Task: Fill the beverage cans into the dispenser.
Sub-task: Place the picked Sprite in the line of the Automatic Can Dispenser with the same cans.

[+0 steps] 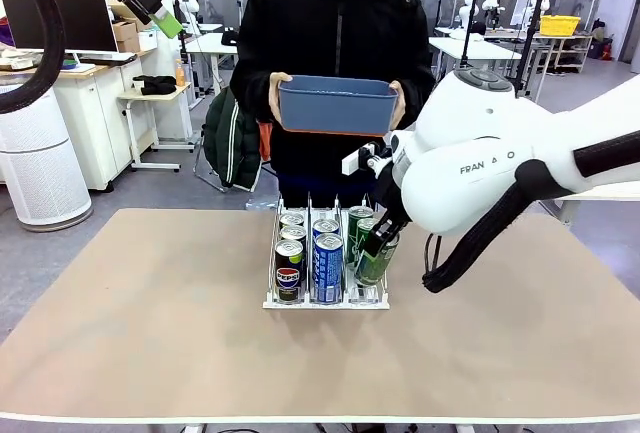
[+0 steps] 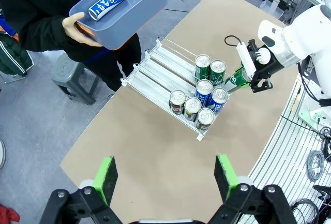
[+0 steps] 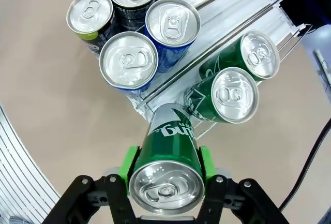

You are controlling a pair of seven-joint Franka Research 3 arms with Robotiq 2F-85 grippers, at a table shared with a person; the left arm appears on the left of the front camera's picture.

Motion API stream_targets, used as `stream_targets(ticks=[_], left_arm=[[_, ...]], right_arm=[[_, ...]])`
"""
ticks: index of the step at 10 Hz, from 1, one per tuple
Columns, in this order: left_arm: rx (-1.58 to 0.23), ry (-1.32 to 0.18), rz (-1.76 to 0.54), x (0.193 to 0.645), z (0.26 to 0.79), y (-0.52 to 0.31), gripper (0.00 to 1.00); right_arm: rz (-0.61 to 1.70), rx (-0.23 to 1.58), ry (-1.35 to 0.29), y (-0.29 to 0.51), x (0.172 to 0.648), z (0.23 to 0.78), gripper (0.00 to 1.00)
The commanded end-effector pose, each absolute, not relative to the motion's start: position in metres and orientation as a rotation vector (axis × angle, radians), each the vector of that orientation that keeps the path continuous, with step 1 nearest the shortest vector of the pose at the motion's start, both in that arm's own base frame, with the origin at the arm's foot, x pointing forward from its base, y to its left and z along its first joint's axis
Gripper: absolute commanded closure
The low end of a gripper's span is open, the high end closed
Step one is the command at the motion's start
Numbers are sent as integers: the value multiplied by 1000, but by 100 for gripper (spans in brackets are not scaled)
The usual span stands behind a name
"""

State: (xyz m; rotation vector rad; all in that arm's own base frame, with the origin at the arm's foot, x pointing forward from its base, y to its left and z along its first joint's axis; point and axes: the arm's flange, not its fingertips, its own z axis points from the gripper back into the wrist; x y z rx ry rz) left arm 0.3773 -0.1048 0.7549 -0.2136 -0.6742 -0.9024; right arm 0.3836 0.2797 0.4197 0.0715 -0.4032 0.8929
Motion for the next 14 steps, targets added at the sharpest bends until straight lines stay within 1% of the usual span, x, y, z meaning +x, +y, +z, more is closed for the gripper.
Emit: stream_targets(ticks=[1, 5, 11, 12, 13, 14], left_arm=[[-216, -672, -905, 377, 754, -104, 0], [-216, -672, -905, 377, 754, -104, 0], [-216, -672, -905, 377, 754, -104, 0], [-216, -672, -905, 377, 754, -104, 0], [-216, -672, -905, 377, 754, -104, 0], [-216, -672, -905, 377, 754, -104, 0]], right_arm=[[892, 52, -450, 286, 402, 413, 42], [914, 87, -355, 290, 409, 391, 42], [899, 90, -248, 296, 424, 382, 42], [901, 90, -234, 297, 426, 384, 23], [903, 74, -221, 299, 428, 389, 23], [906, 65, -206, 302, 429, 393, 4]])
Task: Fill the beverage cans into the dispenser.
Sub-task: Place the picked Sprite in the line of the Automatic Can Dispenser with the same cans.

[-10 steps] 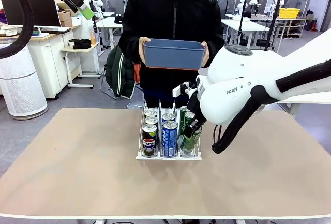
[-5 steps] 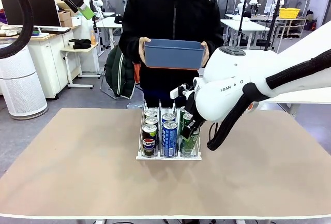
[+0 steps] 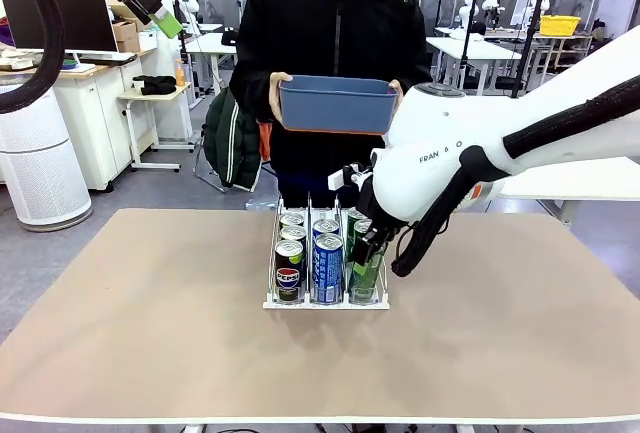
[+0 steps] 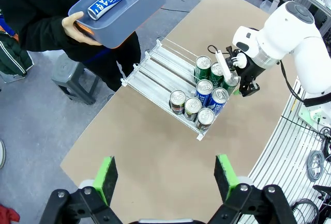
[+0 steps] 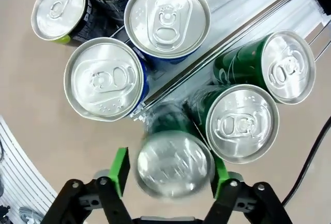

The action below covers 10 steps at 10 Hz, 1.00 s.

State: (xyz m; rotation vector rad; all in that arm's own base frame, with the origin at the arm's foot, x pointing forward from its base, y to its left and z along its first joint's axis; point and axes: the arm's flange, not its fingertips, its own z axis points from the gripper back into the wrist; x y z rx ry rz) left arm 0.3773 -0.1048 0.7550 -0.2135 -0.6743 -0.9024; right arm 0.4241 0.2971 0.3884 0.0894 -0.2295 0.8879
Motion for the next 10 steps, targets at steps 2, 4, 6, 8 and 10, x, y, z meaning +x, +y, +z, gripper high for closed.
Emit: stream_targets(ticks=[2, 4, 6, 8, 10], left_arm=[[-216, -672, -905, 377, 754, -104, 0], [-216, -672, -905, 377, 754, -104, 0], [-216, -672, -905, 377, 754, -104, 0], [-216, -672, -905, 377, 754, -104, 0], [-216, -672, -905, 377, 754, -104, 0]], right_arm=[[910, 51, -215, 306, 431, 406, 0], [920, 63, -253, 303, 422, 428, 0], [909, 97, -286, 295, 412, 446, 0], [889, 110, -335, 284, 395, 467, 0], [890, 126, -416, 278, 379, 485, 0]])
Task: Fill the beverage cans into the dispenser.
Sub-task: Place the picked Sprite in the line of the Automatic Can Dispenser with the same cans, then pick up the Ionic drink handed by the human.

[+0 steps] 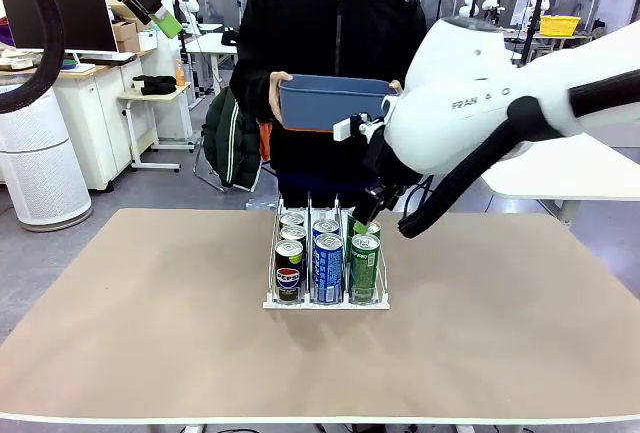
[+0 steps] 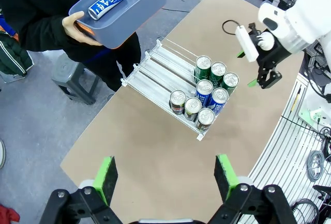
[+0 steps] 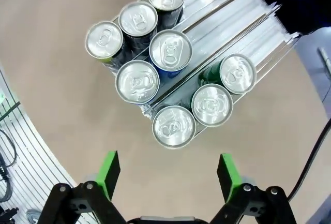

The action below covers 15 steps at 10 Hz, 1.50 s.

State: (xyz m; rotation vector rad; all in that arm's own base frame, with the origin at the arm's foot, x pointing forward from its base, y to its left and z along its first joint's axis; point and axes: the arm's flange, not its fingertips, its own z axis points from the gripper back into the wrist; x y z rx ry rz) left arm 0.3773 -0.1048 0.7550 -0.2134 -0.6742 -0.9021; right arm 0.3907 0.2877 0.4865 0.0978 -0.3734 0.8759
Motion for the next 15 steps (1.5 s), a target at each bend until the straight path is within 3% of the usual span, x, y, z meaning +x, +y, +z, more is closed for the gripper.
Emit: stream_targets(ticks=[1, 15], left_arm=[[-216, -672, -905, 377, 754, -104, 0], [-216, -672, -905, 377, 754, -104, 0]], right_arm=[[887, 123, -445, 275, 373, 492, 0], [871, 103, -485, 273, 361, 513, 0]])
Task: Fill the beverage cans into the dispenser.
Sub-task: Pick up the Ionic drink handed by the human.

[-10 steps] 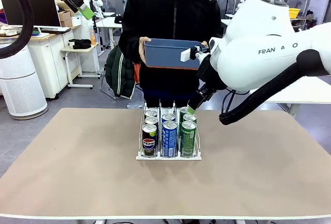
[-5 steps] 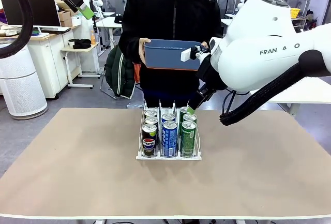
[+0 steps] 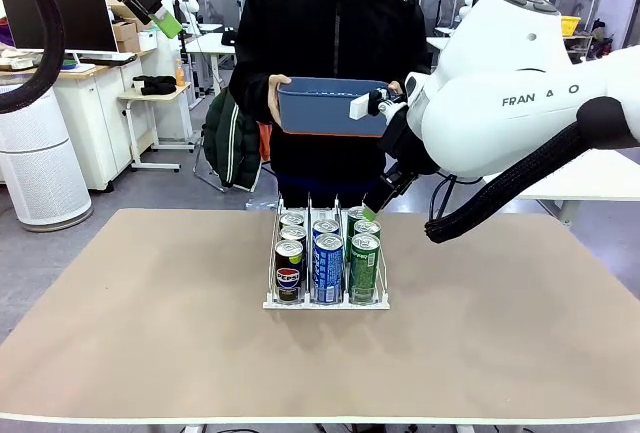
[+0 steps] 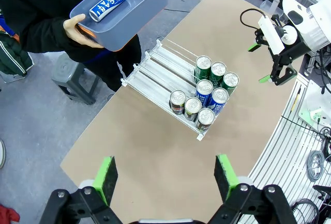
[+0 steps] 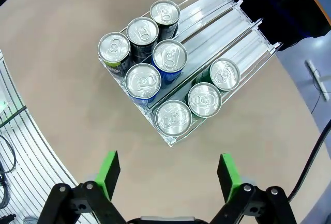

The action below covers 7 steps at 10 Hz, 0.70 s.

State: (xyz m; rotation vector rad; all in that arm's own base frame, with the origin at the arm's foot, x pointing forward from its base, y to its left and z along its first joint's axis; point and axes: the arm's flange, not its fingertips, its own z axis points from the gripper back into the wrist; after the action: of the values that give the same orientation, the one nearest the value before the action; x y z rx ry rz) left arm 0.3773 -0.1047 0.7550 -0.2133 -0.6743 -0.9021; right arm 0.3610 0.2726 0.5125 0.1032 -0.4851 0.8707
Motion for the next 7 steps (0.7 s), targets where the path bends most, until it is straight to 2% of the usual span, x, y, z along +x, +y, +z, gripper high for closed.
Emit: stream_targets(ticks=[1, 4, 7], left_arm=[[-216, -672, -905, 377, 754, -104, 0], [-216, -672, -905, 377, 754, -104, 0], [-216, -672, -905, 377, 754, -104, 0]], right_arm=[[856, 118, -513, 270, 366, 516, 0], [799, 179, -630, 258, 390, 558, 0], [775, 192, -676, 238, 400, 607, 0]])
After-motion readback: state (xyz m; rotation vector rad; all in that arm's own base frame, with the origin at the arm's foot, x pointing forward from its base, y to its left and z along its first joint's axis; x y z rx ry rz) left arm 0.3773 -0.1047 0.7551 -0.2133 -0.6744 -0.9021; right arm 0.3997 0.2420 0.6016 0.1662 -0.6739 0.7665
